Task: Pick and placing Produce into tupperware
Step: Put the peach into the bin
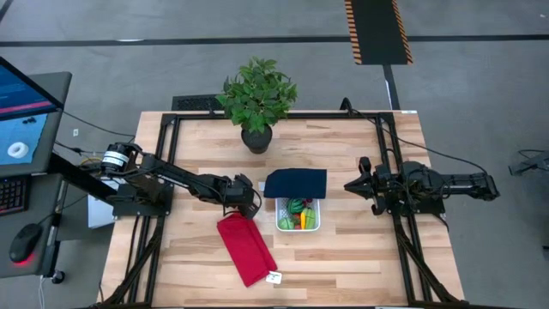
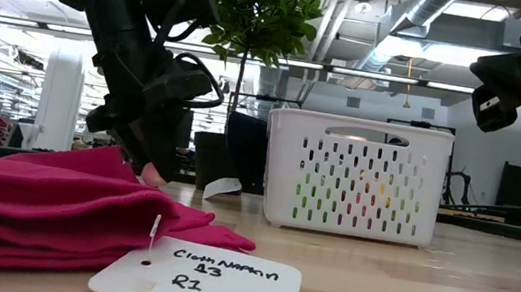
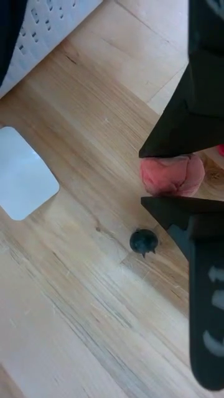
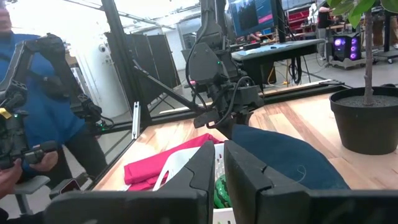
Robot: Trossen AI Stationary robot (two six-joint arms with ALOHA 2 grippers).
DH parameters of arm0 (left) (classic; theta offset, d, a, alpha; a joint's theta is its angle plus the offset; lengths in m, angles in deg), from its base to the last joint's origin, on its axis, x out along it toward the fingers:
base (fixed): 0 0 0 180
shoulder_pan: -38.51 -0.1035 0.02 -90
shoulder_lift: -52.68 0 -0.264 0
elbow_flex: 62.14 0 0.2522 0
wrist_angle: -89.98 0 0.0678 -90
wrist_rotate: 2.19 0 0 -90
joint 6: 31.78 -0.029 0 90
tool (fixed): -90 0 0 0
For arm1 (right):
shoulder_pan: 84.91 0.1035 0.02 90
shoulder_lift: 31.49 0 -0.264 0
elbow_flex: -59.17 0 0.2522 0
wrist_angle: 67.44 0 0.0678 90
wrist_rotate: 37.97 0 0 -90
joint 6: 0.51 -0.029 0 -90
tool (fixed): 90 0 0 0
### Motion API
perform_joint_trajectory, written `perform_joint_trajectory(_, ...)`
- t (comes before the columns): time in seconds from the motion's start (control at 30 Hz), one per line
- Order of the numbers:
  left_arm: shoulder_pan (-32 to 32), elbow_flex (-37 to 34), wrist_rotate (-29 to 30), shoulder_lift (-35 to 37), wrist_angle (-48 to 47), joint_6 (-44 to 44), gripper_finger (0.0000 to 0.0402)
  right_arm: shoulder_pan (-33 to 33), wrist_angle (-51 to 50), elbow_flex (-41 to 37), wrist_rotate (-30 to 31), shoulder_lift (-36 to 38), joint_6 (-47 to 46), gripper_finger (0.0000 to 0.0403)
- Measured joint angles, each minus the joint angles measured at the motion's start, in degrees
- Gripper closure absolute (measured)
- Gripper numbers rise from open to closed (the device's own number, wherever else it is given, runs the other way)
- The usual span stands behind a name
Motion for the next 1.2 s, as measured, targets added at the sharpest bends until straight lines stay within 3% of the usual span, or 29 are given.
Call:
perform_joint_trajectory(0.53,0.0,0.0,-0.5,0.0,3.7,-0.5,0.0313,0.0,0.0,0.0,0.0,0.0,0.0,0.0344)
perform_joint_trajectory(0.7,0.0,0.3,-4.4,0.2,8.0,-6.1,0.0313,0.0,0.0,0.0,0.0,0.0,0.0,0.0344)
perform_joint_trajectory(1.2,0.0,8.1,-6.6,0.8,8.4,-7.3,0.0313,0.0,0.0,0.0,0.0,0.0,0.0,0.0344)
